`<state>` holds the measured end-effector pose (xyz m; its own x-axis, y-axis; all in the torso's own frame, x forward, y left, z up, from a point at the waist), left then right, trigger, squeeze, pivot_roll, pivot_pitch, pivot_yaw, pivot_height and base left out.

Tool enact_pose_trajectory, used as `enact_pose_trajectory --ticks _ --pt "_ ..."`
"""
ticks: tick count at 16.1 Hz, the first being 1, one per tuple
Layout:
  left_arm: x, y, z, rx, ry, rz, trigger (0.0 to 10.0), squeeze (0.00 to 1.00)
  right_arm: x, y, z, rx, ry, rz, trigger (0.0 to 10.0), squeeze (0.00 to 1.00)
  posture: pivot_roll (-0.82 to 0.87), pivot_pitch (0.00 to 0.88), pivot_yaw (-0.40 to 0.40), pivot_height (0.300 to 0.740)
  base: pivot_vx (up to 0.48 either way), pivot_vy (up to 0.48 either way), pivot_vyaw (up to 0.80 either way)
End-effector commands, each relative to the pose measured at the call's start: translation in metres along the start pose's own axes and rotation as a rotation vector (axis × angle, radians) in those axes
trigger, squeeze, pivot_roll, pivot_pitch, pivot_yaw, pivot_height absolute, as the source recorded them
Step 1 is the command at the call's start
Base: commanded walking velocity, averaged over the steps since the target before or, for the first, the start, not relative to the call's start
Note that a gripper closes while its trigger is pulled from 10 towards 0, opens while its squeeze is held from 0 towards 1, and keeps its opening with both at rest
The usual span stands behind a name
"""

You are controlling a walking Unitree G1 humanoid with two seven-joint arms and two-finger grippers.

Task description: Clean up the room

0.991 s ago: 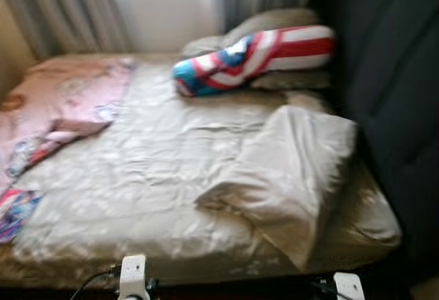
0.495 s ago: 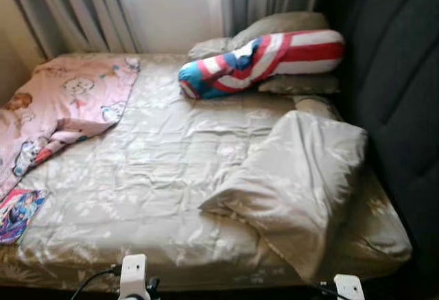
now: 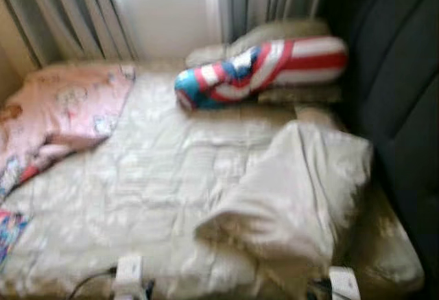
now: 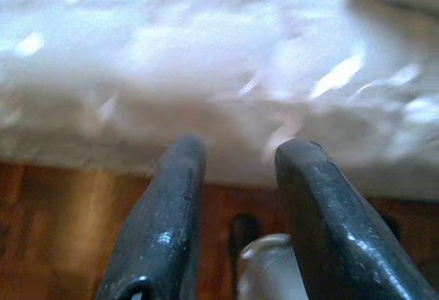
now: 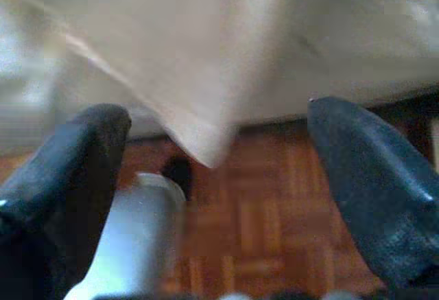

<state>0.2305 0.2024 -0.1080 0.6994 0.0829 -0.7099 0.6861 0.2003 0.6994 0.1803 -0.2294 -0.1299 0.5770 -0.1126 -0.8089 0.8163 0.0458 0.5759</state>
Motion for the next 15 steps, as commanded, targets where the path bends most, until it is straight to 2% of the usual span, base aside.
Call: enact_pose_trajectory --ticks 1,5,7,9,12,13,14,15 --pt "0.001 0.003 -0.001 0.01 -0.003 0.01 10.0 0.0 0.0 -0.002 0.002 0.007 -0.004 -0.004 10.0 0.0 -0.02 0.0 0.0 0.74 0.0 0.0 0.0" --pt "0.003 0.026 0.011 0.049 -0.071 0.11 10.0 0.0 -0.001 0.002 0.003 0.033 -0.014 0.039 10.0 0.0 -0.04 0.0 0.003 0.74 0.0 0.0 0.0" --pt "-0.001 0.061 0.024 0.087 -0.126 0.293 10.0 0.0 -0.003 0.012 0.003 0.084 -0.013 0.129 10.0 0.0 -0.06 0.0 0.003 0.74 0.0 0.0 0.0" --pt "-0.007 0.084 0.027 0.068 -0.137 0.417 10.0 0.0 -0.005 0.018 0.004 0.119 -0.016 0.187 10.0 0.0 -0.07 0.0 -0.002 0.74 0.0 0.0 0.0" --pt "-0.017 0.107 0.03 0.049 -0.171 0.543 10.0 0.0 -0.008 0.021 0.006 0.149 -0.029 0.236 10.0 0.0 -0.07 0.0 -0.004 0.74 0.0 0.0 0.0" --pt "-0.02 0.112 0.032 0.068 -0.185 0.573 10.0 0.0 -0.007 0.075 0.003 0.105 -0.05 0.42 10.0 0.0 -0.08 0.0 -0.001 0.74 0.0 0.0 0.0" --pt "-0.025 0.118 0.031 0.077 -0.188 0.608 10.0 0.0 -0.018 0.141 0.0 0.084 -0.065 0.64 10.0 0.0 -0.08 0.0 0.004 0.74 0.0 0.0 0.0" --pt "-0.027 0.12 0.028 0.074 -0.185 0.624 10.0 0.0 -0.023 0.158 -0.001 0.088 -0.063 0.704 10.0 0.0 -0.09 0.0 0.009 0.74 0.0 0.0 0.0"
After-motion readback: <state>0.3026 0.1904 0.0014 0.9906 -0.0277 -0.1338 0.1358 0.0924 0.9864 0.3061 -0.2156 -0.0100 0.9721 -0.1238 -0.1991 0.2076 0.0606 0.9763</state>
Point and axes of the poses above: a point about 5 cm out from each wrist's last joint towards the gripper, its own x axis pointing out of the wrist towards the gripper, its own y axis along the axis of the wrist's last joint, z = x × y, the point moved 5 cm from there along x, pointing out of the wrist towards the gripper, and after that the axes turned 7 degrees about -x, right-handed, at the moved point
